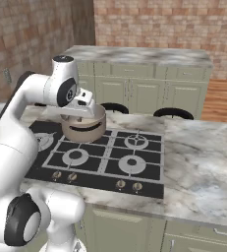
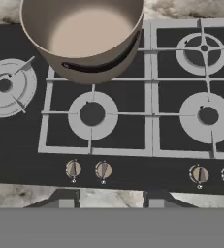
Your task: Turn off the rear center burner of the stove.
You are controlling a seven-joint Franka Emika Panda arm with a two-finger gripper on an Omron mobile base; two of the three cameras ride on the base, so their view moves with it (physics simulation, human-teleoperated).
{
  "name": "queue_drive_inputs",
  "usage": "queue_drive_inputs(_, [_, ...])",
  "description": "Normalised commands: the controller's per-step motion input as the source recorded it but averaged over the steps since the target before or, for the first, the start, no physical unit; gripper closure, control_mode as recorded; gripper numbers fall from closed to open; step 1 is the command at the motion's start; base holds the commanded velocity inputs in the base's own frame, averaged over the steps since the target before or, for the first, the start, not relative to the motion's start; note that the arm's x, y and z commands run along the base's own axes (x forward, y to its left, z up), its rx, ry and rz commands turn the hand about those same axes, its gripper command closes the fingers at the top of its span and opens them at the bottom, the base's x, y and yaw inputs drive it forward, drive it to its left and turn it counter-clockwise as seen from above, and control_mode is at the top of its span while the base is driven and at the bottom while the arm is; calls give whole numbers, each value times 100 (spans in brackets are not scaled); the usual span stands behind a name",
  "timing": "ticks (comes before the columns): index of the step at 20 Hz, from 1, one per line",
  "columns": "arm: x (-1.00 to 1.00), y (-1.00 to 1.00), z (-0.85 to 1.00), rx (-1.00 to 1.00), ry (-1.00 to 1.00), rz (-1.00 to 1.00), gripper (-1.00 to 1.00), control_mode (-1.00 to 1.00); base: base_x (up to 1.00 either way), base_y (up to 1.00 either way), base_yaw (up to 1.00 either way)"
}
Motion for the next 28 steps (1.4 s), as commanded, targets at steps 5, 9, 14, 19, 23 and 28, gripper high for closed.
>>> queue_drive_inputs(5, [-2, -19, -15, 0, 1, 0, -100, -100, 0, 0, 0])
queue_drive_inputs(9, [-21, -37, -24, 1, 2, -5, -100, -100, 0, 0, 0])
queue_drive_inputs(14, [-9, -11, -34, 0, 8, -6, -100, -100, 0, 0, 0])
queue_drive_inputs(19, [-14, 0, -40, 0, 4, -6, -100, -100, 0, 0, 0])
queue_drive_inputs(23, [-22, 0, -39, 0, 0, -4, -100, -100, 0, 0, 0])
queue_drive_inputs(28, [-14, 0, -44, 0, 0, -4, -100, -100, 0, 0, 0])
